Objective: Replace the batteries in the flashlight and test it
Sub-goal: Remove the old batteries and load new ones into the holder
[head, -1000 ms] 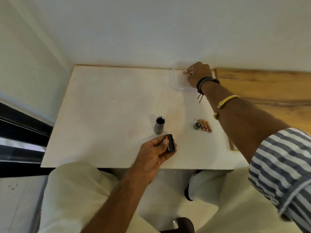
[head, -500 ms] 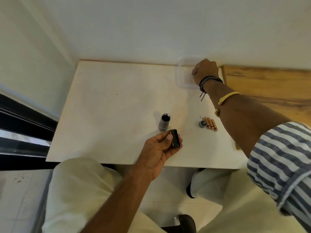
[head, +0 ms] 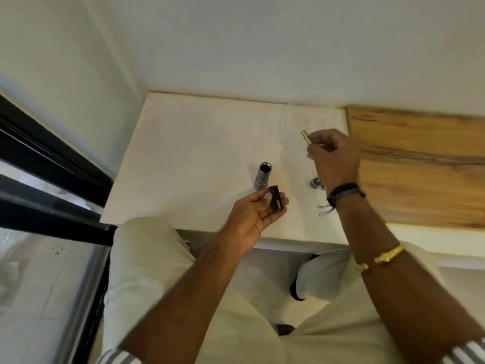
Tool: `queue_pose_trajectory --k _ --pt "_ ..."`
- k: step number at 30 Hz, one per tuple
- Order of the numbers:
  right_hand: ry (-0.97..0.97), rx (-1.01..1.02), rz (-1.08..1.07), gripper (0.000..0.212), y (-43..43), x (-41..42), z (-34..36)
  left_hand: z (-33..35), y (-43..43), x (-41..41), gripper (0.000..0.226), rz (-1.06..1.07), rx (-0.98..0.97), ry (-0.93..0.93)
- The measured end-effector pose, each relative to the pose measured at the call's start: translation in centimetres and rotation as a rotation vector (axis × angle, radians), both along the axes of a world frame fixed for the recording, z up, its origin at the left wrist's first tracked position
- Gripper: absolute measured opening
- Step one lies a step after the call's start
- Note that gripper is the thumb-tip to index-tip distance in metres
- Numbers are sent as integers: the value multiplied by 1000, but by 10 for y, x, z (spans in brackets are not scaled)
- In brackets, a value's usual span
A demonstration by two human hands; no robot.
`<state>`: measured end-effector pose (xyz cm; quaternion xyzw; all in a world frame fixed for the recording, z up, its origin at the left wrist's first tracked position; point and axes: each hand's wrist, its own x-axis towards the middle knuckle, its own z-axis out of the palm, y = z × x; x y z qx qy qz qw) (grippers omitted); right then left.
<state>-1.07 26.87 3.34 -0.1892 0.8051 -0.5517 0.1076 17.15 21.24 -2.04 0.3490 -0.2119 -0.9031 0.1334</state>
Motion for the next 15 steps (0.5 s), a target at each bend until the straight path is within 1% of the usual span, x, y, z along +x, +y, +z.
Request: queue_pose_trajectory --k 2,4,7,11,15 --pt "-116 -93 -12 21 22 24 -2 2 3 2 26 -2 -15 4" --pt "-208 -144 5 23 40 45 -4 4 5 3 23 -12 -44 3" --pt "-237 -93 76 24 57 66 -4 7 8 4 23 -22 -71 -3" --pt "-126 37 176 25 68 79 1 10 11 6 23 -34 -111 -8" --pt "109 128 237 14 73 89 6 12 13 10 21 -47 -147 -4"
